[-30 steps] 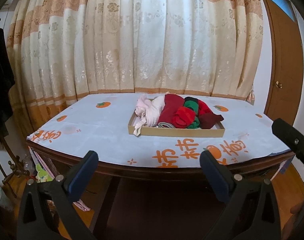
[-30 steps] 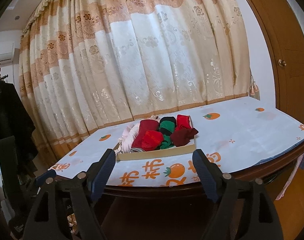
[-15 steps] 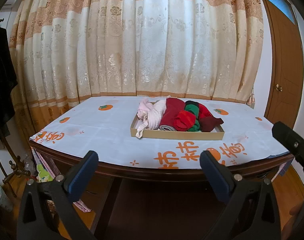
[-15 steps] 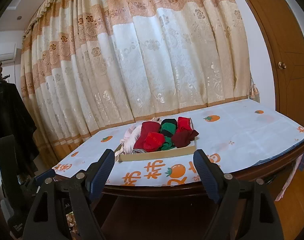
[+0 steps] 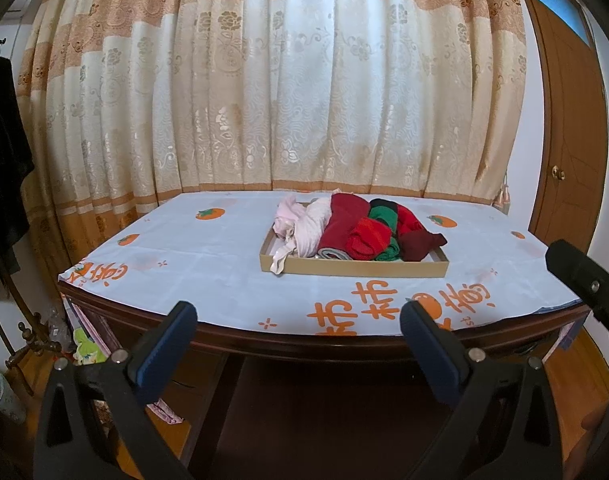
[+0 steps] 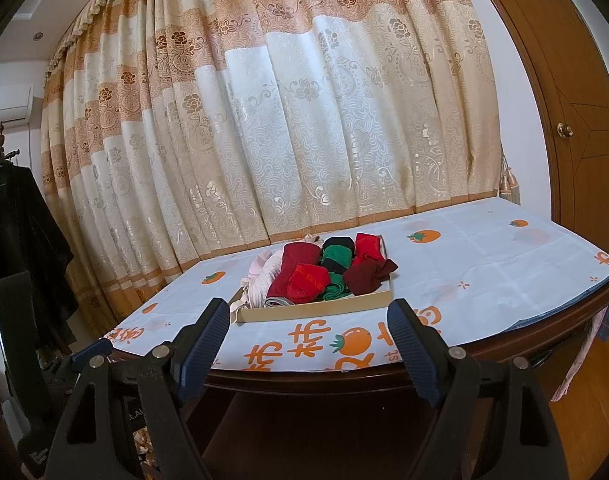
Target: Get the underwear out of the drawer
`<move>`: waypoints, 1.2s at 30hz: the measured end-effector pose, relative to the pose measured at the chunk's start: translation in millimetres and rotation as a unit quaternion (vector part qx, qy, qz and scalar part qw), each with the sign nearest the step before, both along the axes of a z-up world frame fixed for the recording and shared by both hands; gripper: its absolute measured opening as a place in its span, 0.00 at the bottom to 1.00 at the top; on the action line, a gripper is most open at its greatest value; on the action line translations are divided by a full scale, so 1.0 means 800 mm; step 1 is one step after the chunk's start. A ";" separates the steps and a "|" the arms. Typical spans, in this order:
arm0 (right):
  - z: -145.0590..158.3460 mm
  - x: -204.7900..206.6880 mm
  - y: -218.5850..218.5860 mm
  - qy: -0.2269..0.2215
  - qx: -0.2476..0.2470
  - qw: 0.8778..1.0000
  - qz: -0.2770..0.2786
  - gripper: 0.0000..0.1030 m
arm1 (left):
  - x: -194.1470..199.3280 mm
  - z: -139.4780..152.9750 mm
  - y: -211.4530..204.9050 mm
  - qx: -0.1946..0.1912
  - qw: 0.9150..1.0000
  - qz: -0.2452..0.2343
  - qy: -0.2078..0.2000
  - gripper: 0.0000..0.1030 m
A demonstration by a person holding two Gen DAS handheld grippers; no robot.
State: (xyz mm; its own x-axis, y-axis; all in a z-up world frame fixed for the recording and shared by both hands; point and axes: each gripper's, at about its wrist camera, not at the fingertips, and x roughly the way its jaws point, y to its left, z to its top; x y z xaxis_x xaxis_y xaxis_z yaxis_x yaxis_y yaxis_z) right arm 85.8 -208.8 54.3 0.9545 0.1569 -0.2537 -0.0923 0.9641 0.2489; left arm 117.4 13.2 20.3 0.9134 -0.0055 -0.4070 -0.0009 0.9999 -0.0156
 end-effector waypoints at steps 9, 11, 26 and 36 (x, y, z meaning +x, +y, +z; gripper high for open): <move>0.000 0.000 0.000 0.000 0.003 1.000 0.001 0.81 | 0.000 0.000 0.000 0.001 1.000 -0.001 -0.001 1.00; 0.000 0.001 0.001 0.000 0.001 1.000 0.000 0.81 | 0.000 0.000 0.000 0.001 1.000 -0.001 0.001 1.00; -0.003 0.001 -0.001 0.002 0.003 1.000 0.001 0.81 | 0.002 -0.004 -0.001 0.002 1.000 0.002 0.003 1.00; -0.006 0.004 -0.004 0.005 0.002 1.000 -0.001 0.81 | 0.004 0.000 0.003 0.013 1.000 0.006 -0.024 1.00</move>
State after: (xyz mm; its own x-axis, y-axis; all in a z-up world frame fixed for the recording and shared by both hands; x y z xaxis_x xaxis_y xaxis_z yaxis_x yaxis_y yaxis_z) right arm 89.3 -212.2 49.5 0.9523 0.1551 -0.2630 -0.0869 0.9634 0.2534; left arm 120.5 15.4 19.9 0.9316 0.0154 -0.3630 -0.0122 0.9999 0.0111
